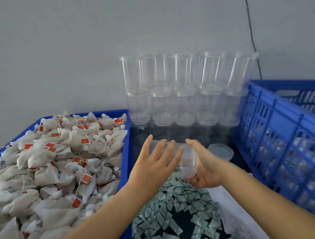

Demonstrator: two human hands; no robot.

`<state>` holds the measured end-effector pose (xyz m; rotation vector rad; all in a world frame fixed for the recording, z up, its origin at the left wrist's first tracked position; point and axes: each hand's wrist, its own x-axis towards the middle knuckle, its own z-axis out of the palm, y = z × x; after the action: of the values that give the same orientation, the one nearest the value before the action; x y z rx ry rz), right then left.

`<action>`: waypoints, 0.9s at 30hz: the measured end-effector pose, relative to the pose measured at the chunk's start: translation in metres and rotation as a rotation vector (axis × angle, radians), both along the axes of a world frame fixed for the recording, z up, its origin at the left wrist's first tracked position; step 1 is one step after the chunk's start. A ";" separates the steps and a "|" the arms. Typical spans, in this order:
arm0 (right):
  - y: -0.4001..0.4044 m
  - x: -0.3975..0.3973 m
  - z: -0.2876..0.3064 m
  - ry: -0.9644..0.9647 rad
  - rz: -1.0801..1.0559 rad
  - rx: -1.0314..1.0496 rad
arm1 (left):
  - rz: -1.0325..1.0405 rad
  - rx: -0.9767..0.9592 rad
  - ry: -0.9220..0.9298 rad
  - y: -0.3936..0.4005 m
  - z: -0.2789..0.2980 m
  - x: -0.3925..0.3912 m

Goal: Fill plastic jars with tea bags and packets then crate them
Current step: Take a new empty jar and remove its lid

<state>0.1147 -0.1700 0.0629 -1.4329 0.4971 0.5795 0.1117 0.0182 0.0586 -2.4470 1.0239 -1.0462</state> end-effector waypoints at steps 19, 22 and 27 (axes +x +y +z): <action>0.011 0.000 -0.009 -0.253 -0.093 -0.182 | 0.051 -0.027 -0.006 -0.002 0.006 0.000; 0.012 -0.003 -0.006 -0.478 0.001 -0.312 | 0.144 -0.077 0.251 -0.004 0.004 0.000; 0.006 -0.004 0.008 -0.807 0.178 -0.698 | 0.097 -0.378 0.486 -0.001 -0.004 0.005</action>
<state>0.1108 -0.1640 0.0713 -2.2239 -0.1041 -0.0976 0.1170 0.0177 0.0542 -3.1275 0.8822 -0.6716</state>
